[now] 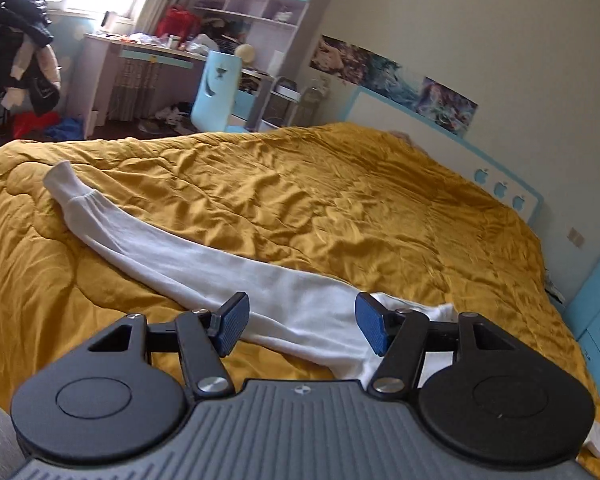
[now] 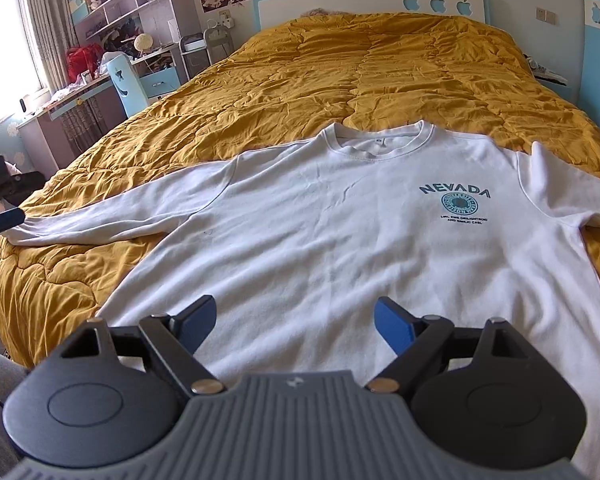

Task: Fold small clothes
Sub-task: 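Grasp a sweatshirt sleeve cuff with the left gripper and lift it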

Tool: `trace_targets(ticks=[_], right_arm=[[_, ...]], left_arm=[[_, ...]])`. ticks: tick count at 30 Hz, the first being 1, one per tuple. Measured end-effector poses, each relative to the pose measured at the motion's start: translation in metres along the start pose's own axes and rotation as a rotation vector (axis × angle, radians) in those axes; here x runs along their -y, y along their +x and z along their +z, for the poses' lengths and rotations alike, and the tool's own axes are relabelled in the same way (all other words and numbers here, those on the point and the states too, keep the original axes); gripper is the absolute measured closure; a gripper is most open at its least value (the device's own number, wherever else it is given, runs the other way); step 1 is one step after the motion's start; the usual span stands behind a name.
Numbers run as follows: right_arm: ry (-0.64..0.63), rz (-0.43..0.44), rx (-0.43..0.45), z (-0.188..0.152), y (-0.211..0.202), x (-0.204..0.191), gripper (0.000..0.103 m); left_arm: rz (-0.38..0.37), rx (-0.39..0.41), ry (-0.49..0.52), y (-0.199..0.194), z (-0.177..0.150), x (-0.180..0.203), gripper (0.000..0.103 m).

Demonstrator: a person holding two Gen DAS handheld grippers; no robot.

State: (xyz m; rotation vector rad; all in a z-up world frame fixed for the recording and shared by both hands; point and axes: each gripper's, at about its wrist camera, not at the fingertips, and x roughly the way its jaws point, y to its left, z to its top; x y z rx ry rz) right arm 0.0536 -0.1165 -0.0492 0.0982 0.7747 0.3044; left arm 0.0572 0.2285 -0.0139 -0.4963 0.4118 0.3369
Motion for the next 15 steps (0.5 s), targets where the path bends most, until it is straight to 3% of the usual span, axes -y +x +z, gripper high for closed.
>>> trace_targets(ticks=[2, 5, 9, 12, 15], right_arm=[[0.031, 0.002, -0.020, 0.000, 0.011, 0.010, 0.021], [0.044, -0.034, -0.046, 0.005, 0.026, 0.022, 0.021], [0.066, -0.104, -0.043, 0.014, 0.037, 0.039, 0.021], [0.101, -0.141, -0.051, 0.018, 0.043, 0.047, 0.021], [0.116, -0.172, -0.078, 0.018, 0.047, 0.050, 0.021]], left_arm=[[0.080, 0.020, -0.071, 0.015, 0.013, -0.040, 0.029], [0.192, -0.017, -0.187, 0.042, 0.031, -0.107, 0.029], [0.273, -0.015, -0.227, 0.061, 0.053, -0.167, 0.029], [0.237, -0.006, -0.267, 0.081, 0.062, -0.189, 0.029], [0.141, -0.006, -0.319, 0.101, 0.066, -0.206, 0.029]])
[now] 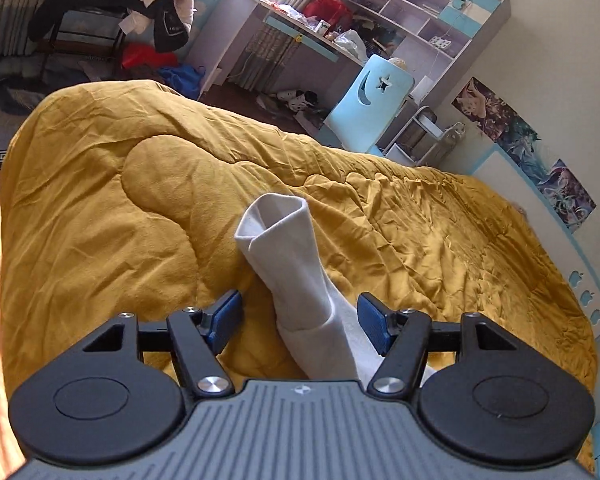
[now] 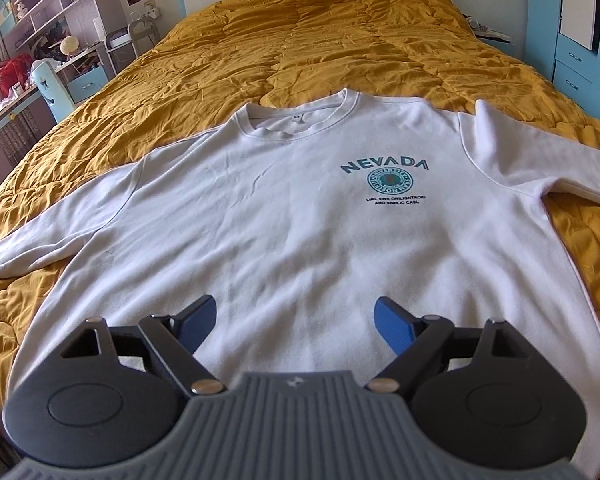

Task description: Fold small clothes

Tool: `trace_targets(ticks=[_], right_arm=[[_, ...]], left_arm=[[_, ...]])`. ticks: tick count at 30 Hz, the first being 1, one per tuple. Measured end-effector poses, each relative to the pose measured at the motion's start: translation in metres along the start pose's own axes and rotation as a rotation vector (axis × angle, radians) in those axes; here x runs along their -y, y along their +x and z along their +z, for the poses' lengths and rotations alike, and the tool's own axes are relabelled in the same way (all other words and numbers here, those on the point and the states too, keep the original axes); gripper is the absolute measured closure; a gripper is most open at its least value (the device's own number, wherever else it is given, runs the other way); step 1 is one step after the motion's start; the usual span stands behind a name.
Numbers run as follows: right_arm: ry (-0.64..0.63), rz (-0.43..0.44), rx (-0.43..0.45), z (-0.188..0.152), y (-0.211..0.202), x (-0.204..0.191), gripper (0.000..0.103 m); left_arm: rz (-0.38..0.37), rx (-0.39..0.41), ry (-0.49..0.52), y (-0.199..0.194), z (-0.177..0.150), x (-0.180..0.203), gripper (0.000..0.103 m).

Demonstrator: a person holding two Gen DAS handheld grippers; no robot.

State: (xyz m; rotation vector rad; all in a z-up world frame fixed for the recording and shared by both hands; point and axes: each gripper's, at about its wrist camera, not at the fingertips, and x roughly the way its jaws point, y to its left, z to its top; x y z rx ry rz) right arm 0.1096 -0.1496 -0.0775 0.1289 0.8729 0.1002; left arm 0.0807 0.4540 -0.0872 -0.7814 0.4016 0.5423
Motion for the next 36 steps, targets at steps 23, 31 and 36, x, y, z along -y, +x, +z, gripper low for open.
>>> trace_targets(ticks=[23, 31, 36], right_arm=[[-0.054, -0.025, 0.193, 0.027, -0.014, 0.120, 0.021], [0.298, 0.050, 0.265, -0.010, 0.003, 0.182, 0.021], [0.217, -0.036, 0.294, -0.017, 0.014, 0.174, 0.021]], left_arm=[[-0.459, 0.050, 0.188, -0.056, -0.034, 0.227, 0.097], [-0.697, -0.088, 0.309, -0.066, -0.148, 0.364, 0.097], [-0.824, -0.207, 0.339, -0.065, -0.235, 0.412, 0.097]])
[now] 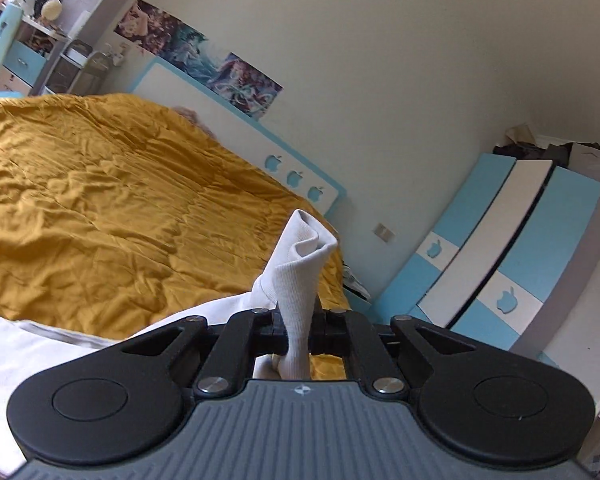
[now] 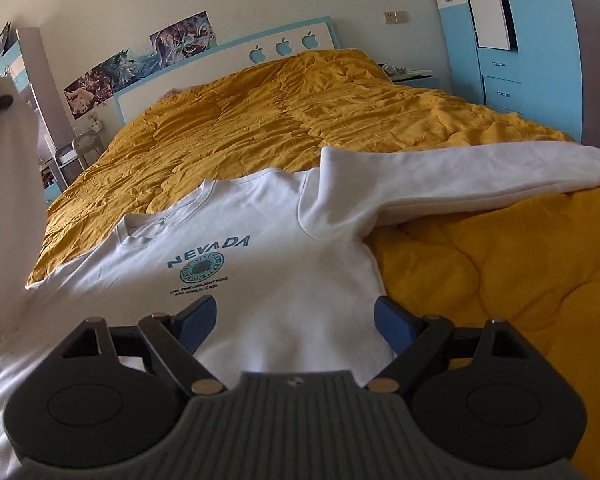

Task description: Fold small clothes

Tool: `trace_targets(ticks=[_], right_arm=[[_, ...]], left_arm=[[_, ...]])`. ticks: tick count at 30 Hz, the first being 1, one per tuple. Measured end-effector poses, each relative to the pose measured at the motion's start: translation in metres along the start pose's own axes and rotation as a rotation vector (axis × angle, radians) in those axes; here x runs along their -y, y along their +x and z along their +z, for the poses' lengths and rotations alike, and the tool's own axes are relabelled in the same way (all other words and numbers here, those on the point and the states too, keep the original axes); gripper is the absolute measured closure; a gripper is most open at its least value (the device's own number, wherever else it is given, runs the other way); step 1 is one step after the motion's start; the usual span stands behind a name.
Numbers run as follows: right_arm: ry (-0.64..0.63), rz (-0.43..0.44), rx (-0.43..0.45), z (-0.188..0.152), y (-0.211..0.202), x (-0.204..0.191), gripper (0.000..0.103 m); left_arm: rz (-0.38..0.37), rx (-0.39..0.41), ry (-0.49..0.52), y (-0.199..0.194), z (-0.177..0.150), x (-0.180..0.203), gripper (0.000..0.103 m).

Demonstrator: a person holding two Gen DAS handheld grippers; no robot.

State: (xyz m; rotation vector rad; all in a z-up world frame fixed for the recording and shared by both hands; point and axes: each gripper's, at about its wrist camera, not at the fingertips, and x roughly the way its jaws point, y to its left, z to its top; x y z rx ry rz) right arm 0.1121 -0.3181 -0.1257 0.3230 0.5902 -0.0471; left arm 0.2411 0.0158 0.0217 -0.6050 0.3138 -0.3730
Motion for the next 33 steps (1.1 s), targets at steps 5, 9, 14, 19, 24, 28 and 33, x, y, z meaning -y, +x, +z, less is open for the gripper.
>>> trace_targets(ticks=[5, 9, 14, 19, 24, 28, 33], right_arm=[[-0.061, -0.004, -0.020, -0.014, 0.010, -0.006, 0.020], [-0.073, -0.020, -0.044, -0.016, 0.020, -0.006, 0.020], [-0.031, 0.003, -0.041, -0.015, 0.021, 0.001, 0.020], [-0.049, -0.012, -0.046, -0.015, 0.024, -0.002, 0.019], [-0.057, -0.014, -0.038, -0.017, 0.024, -0.003, 0.019], [-0.081, -0.034, -0.034, -0.019, 0.023, -0.007, 0.019], [-0.123, -0.069, -0.028, -0.023, 0.024, -0.015, 0.019]], left_arm=[[-0.074, -0.105, -0.054, 0.042, -0.057, 0.016, 0.097], [-0.078, -0.215, -0.081, 0.066, -0.096, 0.020, 0.093], [-0.174, -0.440, -0.061, 0.068, -0.130, 0.020, 0.050], [-0.150, -0.488, -0.071, 0.026, -0.139, 0.000, 0.050], [0.117, -0.394, 0.131, -0.042, -0.124, -0.032, 0.041], [0.472, -0.319, 0.490, -0.076, -0.124, -0.057, 0.041], [0.634, -0.342, 0.624, -0.084, -0.125, -0.101, 0.041]])
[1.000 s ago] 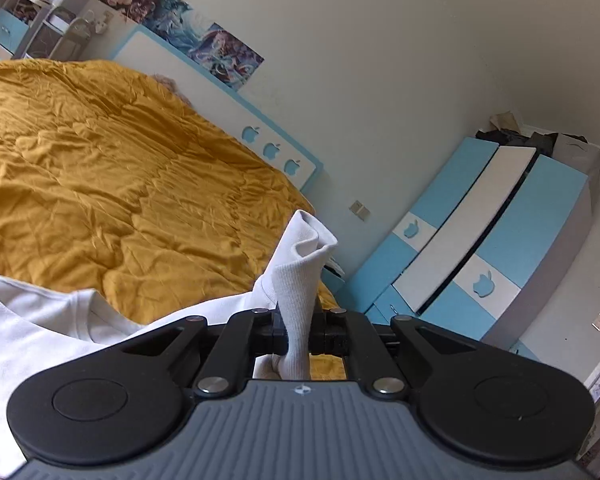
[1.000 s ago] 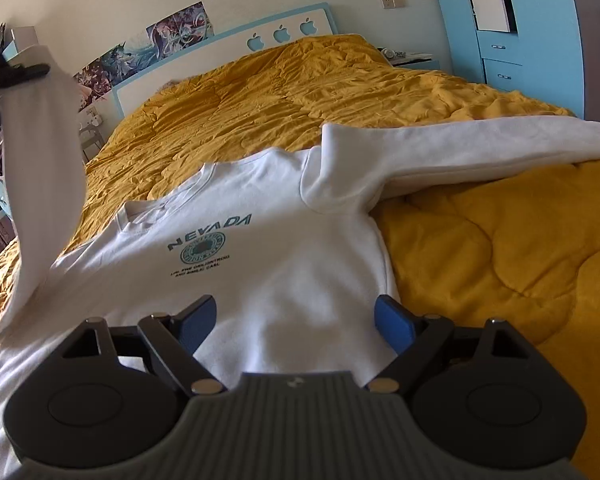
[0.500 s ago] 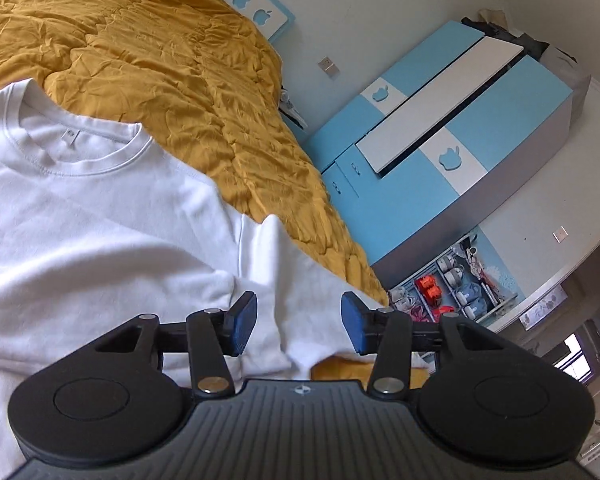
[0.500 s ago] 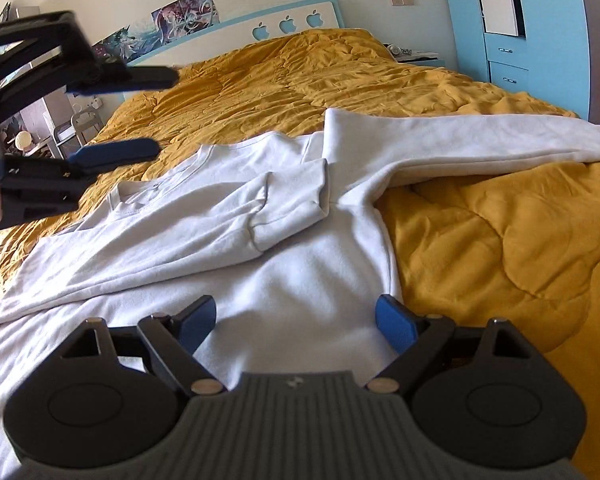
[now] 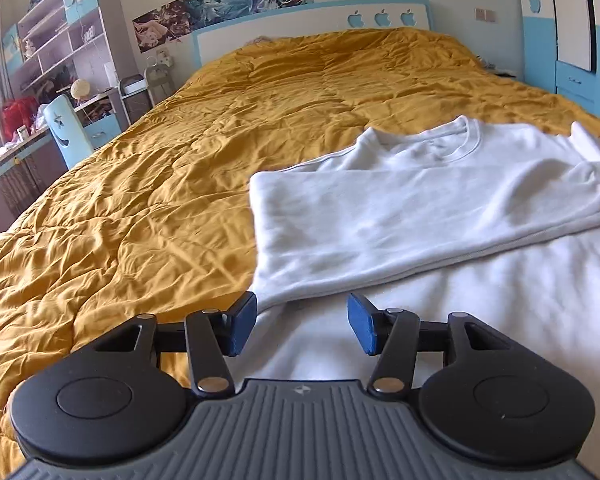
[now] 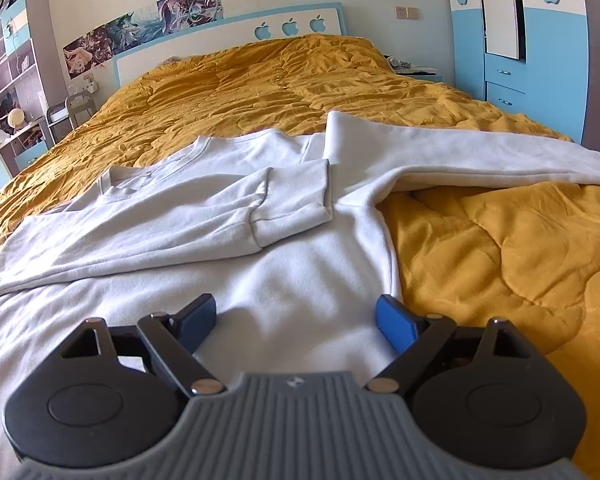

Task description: Fold small clothes

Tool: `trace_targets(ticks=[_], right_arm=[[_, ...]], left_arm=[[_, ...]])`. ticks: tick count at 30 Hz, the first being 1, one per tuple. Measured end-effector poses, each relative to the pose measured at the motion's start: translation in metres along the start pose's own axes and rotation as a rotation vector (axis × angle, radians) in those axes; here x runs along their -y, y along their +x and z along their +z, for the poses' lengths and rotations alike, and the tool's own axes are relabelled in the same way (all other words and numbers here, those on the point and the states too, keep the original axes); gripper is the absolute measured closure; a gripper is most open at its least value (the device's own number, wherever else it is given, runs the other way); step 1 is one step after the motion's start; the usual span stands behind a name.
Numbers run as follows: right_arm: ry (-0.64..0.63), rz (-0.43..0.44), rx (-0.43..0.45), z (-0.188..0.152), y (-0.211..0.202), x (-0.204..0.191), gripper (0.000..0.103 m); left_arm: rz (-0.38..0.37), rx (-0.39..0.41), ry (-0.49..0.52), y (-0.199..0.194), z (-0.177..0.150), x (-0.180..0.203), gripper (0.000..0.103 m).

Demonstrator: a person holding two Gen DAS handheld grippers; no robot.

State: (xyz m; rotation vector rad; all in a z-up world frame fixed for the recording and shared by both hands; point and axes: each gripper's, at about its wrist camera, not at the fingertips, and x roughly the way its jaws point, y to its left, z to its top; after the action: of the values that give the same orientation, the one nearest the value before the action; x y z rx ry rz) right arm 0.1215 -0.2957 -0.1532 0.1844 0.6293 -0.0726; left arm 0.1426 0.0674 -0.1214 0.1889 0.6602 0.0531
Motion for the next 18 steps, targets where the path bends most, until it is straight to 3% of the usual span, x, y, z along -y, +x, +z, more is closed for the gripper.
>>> trace_targets(ticks=[3, 7, 9, 11, 14, 18], right_arm=[[-0.023, -0.014, 0.009, -0.003, 0.002, -0.003, 0.019], [-0.044, -0.027, 0.021, -0.005, 0.003, -0.006, 0.019], [-0.045, -0.030, 0.024, -0.006, 0.003, -0.006, 0.019], [-0.049, -0.033, 0.027, -0.007, 0.003, -0.007, 0.019], [-0.054, -0.035, 0.033, -0.007, 0.003, -0.007, 0.019], [-0.058, -0.035, 0.036, -0.009, 0.002, -0.007, 0.019]], left_arm=[[-0.017, -0.026, -0.047, 0.017, -0.003, -0.011, 0.041], [0.055, 0.000, 0.011, 0.029, -0.006, -0.003, 0.044], [0.051, -0.002, 0.015, 0.034, -0.008, -0.003, 0.059], [0.065, 0.021, -0.021, 0.033, -0.011, -0.008, 0.084], [0.037, 0.055, -0.134, 0.028, -0.017, -0.023, 0.088], [0.064, 0.050, -0.237, 0.023, -0.024, -0.037, 0.086]])
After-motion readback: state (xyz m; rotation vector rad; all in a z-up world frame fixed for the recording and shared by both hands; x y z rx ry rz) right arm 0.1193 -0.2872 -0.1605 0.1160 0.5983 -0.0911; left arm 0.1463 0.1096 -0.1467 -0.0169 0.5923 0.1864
